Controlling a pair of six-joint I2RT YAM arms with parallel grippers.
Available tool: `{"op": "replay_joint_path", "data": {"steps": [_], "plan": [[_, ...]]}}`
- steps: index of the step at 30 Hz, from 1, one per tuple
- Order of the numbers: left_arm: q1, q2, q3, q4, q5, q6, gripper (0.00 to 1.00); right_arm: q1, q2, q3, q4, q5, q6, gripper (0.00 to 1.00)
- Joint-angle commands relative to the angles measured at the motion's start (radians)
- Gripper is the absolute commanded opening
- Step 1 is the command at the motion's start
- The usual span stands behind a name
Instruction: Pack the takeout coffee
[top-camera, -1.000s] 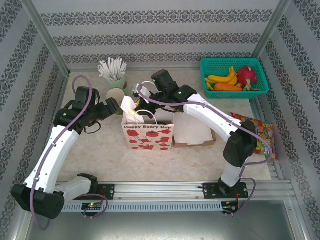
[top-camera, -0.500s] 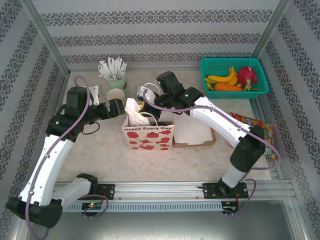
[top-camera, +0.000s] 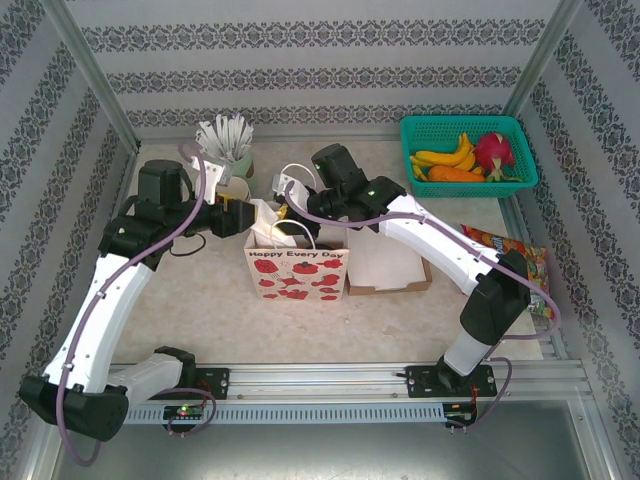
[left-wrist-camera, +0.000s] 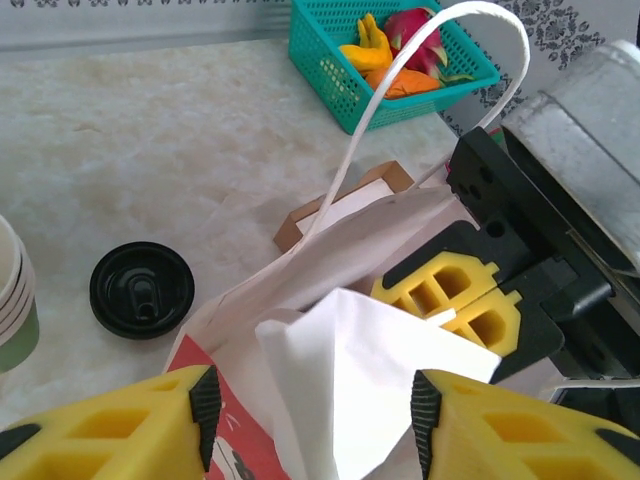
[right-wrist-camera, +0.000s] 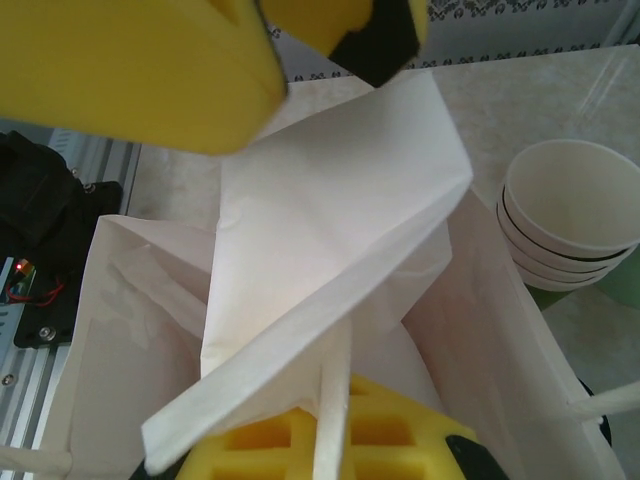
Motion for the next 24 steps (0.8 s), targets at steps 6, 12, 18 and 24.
{"op": "replay_joint_path", "data": {"steps": [6, 12, 18, 24], "plan": [[0.007, 0.052, 0.071, 0.017, 0.152, 0.106, 0.15, 0.011, -0.062, -0.049, 0.054, -0.03, 0.001, 0.02], [-0.015, 0.047, 0.126, 0.022, 0.187, 0.098, 0.0, 0.027, -0.101, -0.073, 0.145, -0.017, 0.075, 0.02], [-0.023, 0.06, 0.148, 0.014, 0.157, 0.095, 0.0, 0.045, -0.09, -0.117, 0.209, 0.023, 0.136, 0.03], [-0.023, 0.09, 0.093, -0.004, 0.115, 0.09, 0.0, 0.045, -0.071, -0.153, 0.177, 0.122, 0.121, 0.03]]}}
